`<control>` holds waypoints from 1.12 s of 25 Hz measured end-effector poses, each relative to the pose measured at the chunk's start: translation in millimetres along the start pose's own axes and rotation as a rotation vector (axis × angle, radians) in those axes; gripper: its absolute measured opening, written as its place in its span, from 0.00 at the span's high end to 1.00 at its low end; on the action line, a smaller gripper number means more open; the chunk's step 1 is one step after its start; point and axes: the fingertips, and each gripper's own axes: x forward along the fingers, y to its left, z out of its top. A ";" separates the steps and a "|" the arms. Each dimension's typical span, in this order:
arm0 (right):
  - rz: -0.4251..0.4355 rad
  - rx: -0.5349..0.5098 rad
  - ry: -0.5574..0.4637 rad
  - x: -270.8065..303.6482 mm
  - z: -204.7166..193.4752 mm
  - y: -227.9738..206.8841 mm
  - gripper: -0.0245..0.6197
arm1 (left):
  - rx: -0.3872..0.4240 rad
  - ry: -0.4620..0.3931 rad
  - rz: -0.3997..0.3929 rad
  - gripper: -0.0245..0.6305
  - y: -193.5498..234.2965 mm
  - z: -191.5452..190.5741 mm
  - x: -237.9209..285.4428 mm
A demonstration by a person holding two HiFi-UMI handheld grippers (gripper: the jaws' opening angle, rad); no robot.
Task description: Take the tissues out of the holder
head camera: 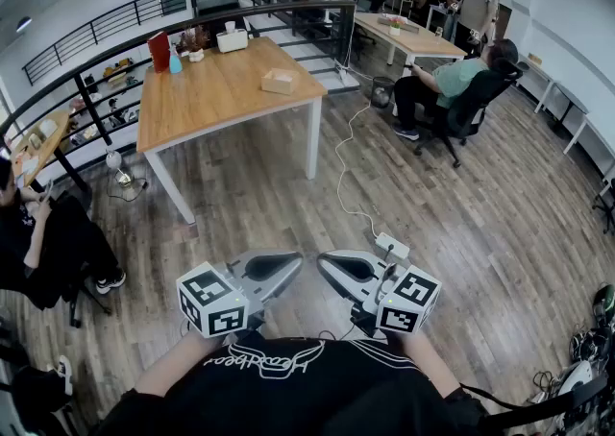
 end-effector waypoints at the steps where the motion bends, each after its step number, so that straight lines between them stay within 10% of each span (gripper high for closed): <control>1: 0.000 0.002 0.001 -0.2 -0.8 0.7 0.94 | -0.002 0.000 0.000 0.94 -0.9 -0.7 -0.5; 28: -0.002 0.068 -0.013 -1.6 -13.9 0.2 0.94 | -0.030 0.012 0.001 0.94 -3.6 -17.0 -4.6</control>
